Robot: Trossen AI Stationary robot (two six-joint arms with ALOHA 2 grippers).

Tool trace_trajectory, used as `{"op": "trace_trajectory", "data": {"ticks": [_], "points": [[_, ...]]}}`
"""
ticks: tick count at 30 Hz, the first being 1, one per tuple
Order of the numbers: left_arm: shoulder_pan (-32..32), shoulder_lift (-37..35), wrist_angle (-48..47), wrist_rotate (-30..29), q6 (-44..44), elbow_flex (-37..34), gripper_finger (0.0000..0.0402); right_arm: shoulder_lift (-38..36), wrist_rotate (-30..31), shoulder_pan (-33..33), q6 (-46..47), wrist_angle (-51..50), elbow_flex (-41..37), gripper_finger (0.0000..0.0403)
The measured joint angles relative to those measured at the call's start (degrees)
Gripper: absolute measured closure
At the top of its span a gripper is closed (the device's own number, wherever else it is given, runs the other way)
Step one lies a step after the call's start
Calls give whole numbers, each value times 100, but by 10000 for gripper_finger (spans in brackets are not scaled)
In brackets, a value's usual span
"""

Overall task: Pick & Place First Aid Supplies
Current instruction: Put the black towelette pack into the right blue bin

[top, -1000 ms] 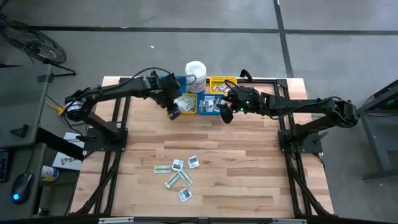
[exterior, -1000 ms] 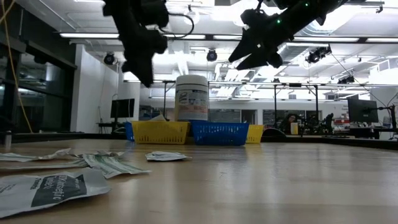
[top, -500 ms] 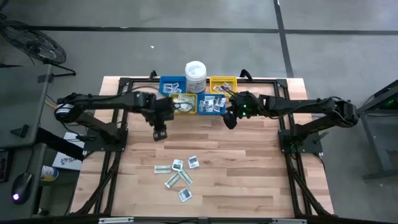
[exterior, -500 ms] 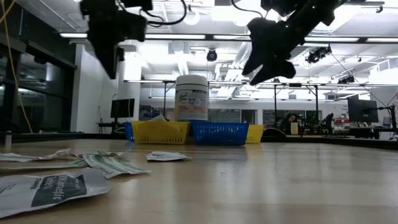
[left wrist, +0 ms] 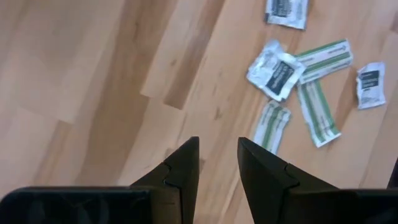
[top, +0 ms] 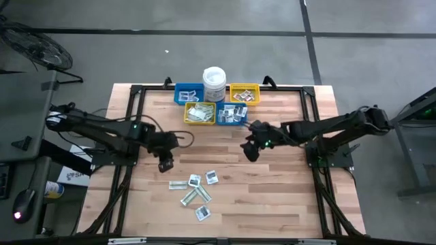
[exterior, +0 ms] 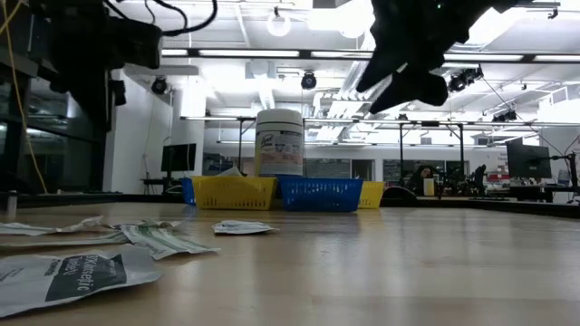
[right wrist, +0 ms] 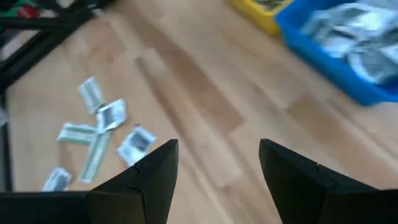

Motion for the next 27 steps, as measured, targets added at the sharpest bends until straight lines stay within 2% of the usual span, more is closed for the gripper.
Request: {"op": "trace_trajectory", "data": {"ticks": [9, 15, 19, 24, 27], "points": [[-701, -22, 275, -492, -450, -102, 291, 1139, -38, 753, -286, 1679, 0, 185], [-755, -22, 364, -508, -467, -100, 291, 1996, -107, 918, -1075, 3174, 0, 185], [-742, -21, 381, -523, -469, -100, 291, 2501, -421, 912, -1419, 3846, 3, 185], [-742, -20, 385, -523, -469, -100, 291, 3145, -673, 932, -2209, 3873, 471, 185], [-742, -20, 386, -521, -471, -100, 291, 3545, -630, 977, -2914, 3480, 932, 185]]}}
